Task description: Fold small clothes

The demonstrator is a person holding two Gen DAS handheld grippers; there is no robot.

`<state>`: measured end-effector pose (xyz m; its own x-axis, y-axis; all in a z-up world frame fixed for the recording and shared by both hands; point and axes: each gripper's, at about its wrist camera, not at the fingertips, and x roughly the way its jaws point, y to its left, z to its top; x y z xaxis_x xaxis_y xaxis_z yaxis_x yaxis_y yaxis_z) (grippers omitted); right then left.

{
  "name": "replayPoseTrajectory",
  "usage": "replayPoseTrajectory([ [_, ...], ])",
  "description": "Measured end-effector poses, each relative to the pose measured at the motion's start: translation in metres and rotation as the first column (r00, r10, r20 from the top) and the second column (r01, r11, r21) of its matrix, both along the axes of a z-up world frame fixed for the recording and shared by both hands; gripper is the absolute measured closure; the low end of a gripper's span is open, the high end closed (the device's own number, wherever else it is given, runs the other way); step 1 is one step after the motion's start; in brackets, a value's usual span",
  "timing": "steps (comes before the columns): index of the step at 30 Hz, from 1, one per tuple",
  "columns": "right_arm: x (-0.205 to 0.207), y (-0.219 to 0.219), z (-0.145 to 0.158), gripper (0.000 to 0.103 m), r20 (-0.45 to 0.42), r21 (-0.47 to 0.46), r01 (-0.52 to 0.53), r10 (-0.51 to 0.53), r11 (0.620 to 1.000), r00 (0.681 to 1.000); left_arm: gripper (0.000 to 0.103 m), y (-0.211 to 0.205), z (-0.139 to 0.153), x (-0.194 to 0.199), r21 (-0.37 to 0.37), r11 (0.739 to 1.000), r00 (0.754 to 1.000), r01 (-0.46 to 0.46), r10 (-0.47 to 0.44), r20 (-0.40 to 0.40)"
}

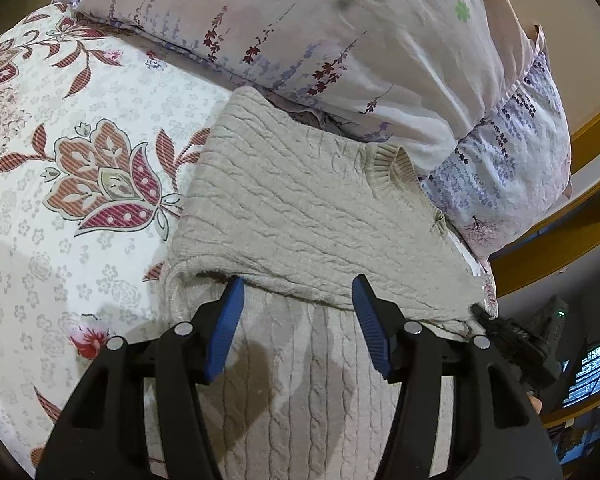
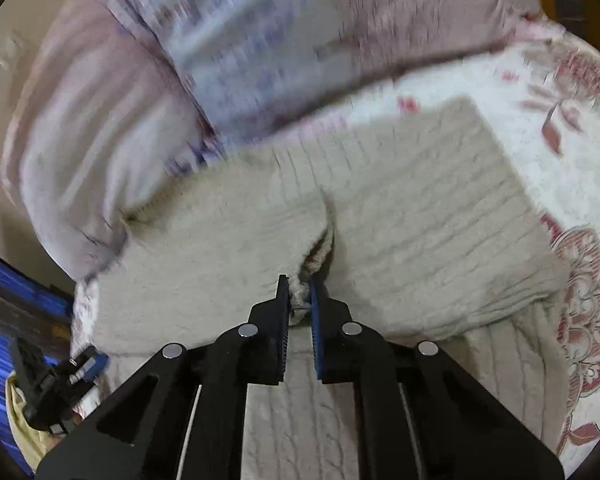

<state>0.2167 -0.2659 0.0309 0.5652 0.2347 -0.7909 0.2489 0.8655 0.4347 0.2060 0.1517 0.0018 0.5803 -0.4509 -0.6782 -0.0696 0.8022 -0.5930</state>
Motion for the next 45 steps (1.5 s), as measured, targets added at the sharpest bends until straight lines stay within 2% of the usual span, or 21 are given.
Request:
replayPoseTrajectory([
  [3, -0.018, 0.004, 0.024, 0.094, 0.11, -0.067, 0.035, -0.027, 0.997, 0.994, 0.044, 0.0, 0.0, 0.0, -0.003, 1.0, 1.0, 0.0, 0.0, -0.002],
  [5, -0.021, 0.004, 0.018, 0.094, 0.074, -0.096, 0.048, -0.041, 0.994, 0.996, 0.044, 0.001, 0.0, -0.001, -0.004, 1.0, 1.0, 0.001, -0.001, 0.0],
  [8, -0.026, -0.002, 0.0, 0.094, 0.002, -0.066, 0.061, -0.061, 0.996, 0.998, 0.044, 0.001, 0.001, -0.001, -0.004, 1.0, 1.0, -0.003, 0.003, -0.001],
  [14, -0.034, 0.001, 0.005, 0.094, 0.011, -0.083, 0.056, -0.056, 0.995, 0.998, 0.044, 0.001, 0.001, -0.003, -0.014, 1.0, 1.0, -0.01, 0.01, -0.003],
  [18, -0.024, 0.003, -0.01, 0.093, -0.056, -0.117, 0.041, -0.047, 0.992, 0.997, 0.044, 0.006, -0.001, -0.005, -0.049, 0.998, 1.0, -0.025, 0.025, -0.005],
  [20, -0.025, 0.005, -0.006, 0.092, -0.058, -0.135, 0.027, -0.035, 0.991, 0.998, 0.044, 0.009, -0.001, -0.009, -0.067, 0.997, 1.0, -0.027, 0.027, -0.009],
  [22, -0.031, 0.004, 0.0, 0.072, -0.053, -0.124, 0.02, -0.027, 0.992, 0.998, 0.044, 0.012, 0.0, -0.015, -0.087, 0.996, 1.0, -0.019, 0.018, -0.007],
  [23, -0.035, 0.001, 0.004, 0.066, -0.045, -0.113, 0.016, -0.022, 0.993, 0.999, 0.044, 0.015, 0.001, -0.021, -0.101, 0.995, 1.0, -0.011, 0.011, -0.004],
  [24, -0.043, -0.002, 0.009, 0.055, -0.031, -0.097, 0.009, -0.012, 0.995, 0.999, 0.043, 0.018, 0.002, -0.027, -0.112, 0.994, 1.0, -0.007, 0.007, -0.002],
  [25, -0.048, -0.006, 0.013, 0.051, -0.022, -0.089, 0.006, -0.008, 0.996, 1.0, 0.043, 0.021, 0.003, -0.032, -0.12, 0.993, 1.0, -0.005, 0.005, 0.0],
  [30, -0.085, -0.036, 0.026, 0.051, -0.015, -0.067, 0.019, -0.02, 0.998, 1.0, 0.042, 0.037, 0.005, -0.069, -0.122, 0.992, 1.0, -0.006, 0.007, 0.011],
  [38, -0.144, -0.086, 0.025, 0.051, -0.048, -0.029, 0.108, -0.109, 0.994, 0.993, 0.042, 0.046, -0.001, -0.126, -0.136, 0.99, 1.0, 0.017, -0.015, 0.014],
  [42, -0.166, -0.095, 0.013, 0.051, -0.078, 0.065, 0.098, -0.093, 0.993, 0.993, 0.043, 0.038, -0.005, -0.145, -0.164, 0.985, 0.999, 0.046, -0.043, 0.02],
  [45, -0.179, -0.091, 0.002, 0.065, -0.111, 0.136, 0.063, -0.048, 0.989, 0.993, 0.043, 0.031, -0.011, -0.158, -0.183, 0.981, 0.998, 0.065, -0.064, 0.013],
])
